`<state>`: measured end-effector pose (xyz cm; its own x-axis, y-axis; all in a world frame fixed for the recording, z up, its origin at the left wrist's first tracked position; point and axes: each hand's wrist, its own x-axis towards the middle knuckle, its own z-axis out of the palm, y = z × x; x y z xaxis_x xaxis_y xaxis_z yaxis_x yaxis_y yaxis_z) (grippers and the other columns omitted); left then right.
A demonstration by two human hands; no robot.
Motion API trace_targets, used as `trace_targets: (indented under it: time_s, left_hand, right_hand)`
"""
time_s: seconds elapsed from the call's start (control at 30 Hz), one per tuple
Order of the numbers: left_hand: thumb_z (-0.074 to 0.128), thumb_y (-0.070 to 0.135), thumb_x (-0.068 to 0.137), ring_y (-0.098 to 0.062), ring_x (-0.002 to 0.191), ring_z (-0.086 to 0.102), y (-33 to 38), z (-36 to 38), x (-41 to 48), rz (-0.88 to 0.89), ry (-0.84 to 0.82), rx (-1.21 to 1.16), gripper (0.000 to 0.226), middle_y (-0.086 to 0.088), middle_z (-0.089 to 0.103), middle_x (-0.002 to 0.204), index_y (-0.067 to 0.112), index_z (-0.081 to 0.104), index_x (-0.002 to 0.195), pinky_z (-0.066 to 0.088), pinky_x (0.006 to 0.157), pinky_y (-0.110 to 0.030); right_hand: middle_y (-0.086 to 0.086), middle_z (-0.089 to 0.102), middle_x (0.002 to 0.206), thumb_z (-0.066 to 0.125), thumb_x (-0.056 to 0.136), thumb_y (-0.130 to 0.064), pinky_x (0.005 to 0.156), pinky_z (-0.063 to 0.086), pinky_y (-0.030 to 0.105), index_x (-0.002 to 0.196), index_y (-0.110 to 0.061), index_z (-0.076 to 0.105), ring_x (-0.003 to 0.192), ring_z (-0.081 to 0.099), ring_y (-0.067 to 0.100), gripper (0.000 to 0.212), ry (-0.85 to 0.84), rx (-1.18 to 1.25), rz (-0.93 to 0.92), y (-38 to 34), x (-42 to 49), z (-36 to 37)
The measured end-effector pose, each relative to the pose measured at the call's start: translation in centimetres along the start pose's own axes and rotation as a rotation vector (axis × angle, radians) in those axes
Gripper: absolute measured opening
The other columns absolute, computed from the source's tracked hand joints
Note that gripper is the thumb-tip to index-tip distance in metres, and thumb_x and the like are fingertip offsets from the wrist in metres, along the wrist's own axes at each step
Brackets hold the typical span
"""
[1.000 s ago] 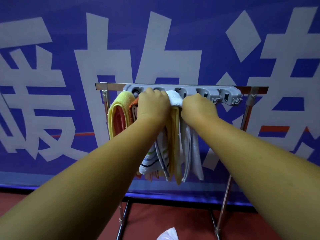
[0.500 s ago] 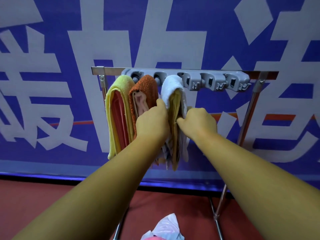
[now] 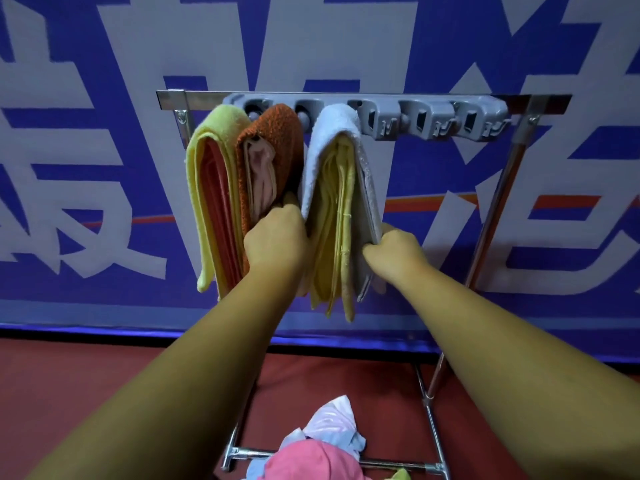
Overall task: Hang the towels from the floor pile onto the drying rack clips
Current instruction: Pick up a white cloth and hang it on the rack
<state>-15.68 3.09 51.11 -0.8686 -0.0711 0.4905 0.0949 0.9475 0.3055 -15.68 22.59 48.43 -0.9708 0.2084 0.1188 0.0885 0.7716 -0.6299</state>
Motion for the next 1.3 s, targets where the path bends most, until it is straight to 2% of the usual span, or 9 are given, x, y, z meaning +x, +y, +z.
trace_targets:
  time_s: [0.23,0.33,0.5,0.7,0.83,0.93,1.0,1.1,1.3]
  left_hand:
    - [0.062,0.025,0.090,-0.030,0.075,0.056,-0.9,2.3,-0.4,-0.032,-0.090,-0.164,0.025,0.005,0.051,0.080,0.017,0.050,0.111,0.045,0.062,-0.039]
    - [0.063,0.029,0.087,-0.033,0.074,0.062,-0.8,3.1,-0.7,-0.021,-0.159,-0.180,0.020,0.000,0.062,0.082,0.018,0.057,0.102,0.054,0.063,-0.040]
    - [0.062,0.026,0.085,-0.025,0.062,0.064,-0.2,4.3,-1.5,-0.043,-0.251,-0.445,0.009,0.000,0.062,0.070,0.020,0.056,0.085,0.039,0.049,-0.025]
    - [0.058,0.010,0.091,-0.033,0.074,0.056,0.0,3.8,-1.5,-0.120,-0.152,-0.513,0.036,-0.010,0.063,0.091,0.005,0.053,0.126,0.045,0.065,-0.033]
    - [0.053,0.003,0.094,-0.033,0.074,0.058,-0.8,3.3,-1.5,-0.160,-0.084,-0.513,0.033,-0.011,0.060,0.094,0.004,0.049,0.127,0.051,0.065,-0.037]
    - [0.050,0.005,0.094,-0.032,0.073,0.065,-2.0,3.0,-1.7,-0.153,-0.045,-0.514,0.024,-0.012,0.065,0.091,0.006,0.055,0.118,0.054,0.061,-0.038]
    - [0.049,0.004,0.092,-0.031,0.071,0.065,-2.7,2.8,-1.9,-0.155,-0.027,-0.526,0.023,-0.011,0.066,0.088,0.009,0.058,0.111,0.055,0.057,-0.036]
    - [0.050,0.004,0.090,-0.025,0.068,0.064,-3.4,2.8,-1.8,-0.121,-0.023,-0.523,0.023,-0.008,0.067,0.087,0.013,0.061,0.109,0.047,0.051,-0.027]
    - [0.057,0.008,0.094,-0.014,0.067,0.058,-4.3,3.3,-1.8,-0.089,-0.006,-0.485,0.026,-0.007,0.067,0.090,0.013,0.060,0.119,0.039,0.049,-0.024]
  right_hand:
    - [0.006,0.072,0.085,0.057,0.094,-0.030,0.067,0.061,0.036,0.109,-0.020,0.067,0.073,0.068,0.022,0.021,-0.077,0.012,-0.008,0.1,0.0,2.2]
    - [0.009,0.070,0.081,0.058,0.092,-0.029,0.070,0.064,0.041,0.093,-0.015,0.068,0.071,0.069,0.028,0.017,-0.089,-0.020,0.012,0.1,-0.3,3.3]
    - [0.004,0.068,0.091,0.062,0.094,-0.032,0.061,0.057,0.034,0.113,-0.021,0.059,0.076,0.066,0.022,0.022,-0.076,0.008,-0.002,0.7,-0.6,4.3]
    - [0.005,0.070,0.080,0.068,0.085,-0.030,0.048,0.054,0.019,0.119,-0.009,0.066,0.048,0.063,-0.002,0.040,-0.180,0.304,-0.012,0.0,-0.7,3.6]
    - [-0.004,0.066,0.056,0.080,0.087,-0.045,0.040,0.041,0.008,0.126,-0.009,0.064,0.039,0.058,-0.005,0.056,-0.125,0.399,-0.025,-1.0,-0.6,3.8]
    - [-0.002,0.076,0.082,0.082,0.074,-0.059,0.043,0.046,0.012,0.136,-0.017,0.064,0.058,0.069,-0.001,0.077,-0.120,0.425,0.004,-2.4,-0.3,4.5]
    - [-0.002,0.080,0.092,0.080,0.063,-0.062,0.058,0.058,0.019,0.135,-0.020,0.067,0.079,0.076,0.008,0.084,-0.149,0.462,0.036,-3.2,-0.2,5.1]
    - [-0.003,0.080,0.092,0.084,0.073,-0.054,0.085,0.064,0.035,0.115,-0.023,0.076,0.088,0.077,0.016,0.052,-0.161,0.529,0.056,-4.1,-0.3,5.7]
    - [0.003,0.073,0.093,0.070,0.091,-0.038,0.068,0.052,0.029,0.119,-0.024,0.067,0.085,0.071,0.024,0.031,0.038,0.498,0.079,-4.2,0.2,5.6]
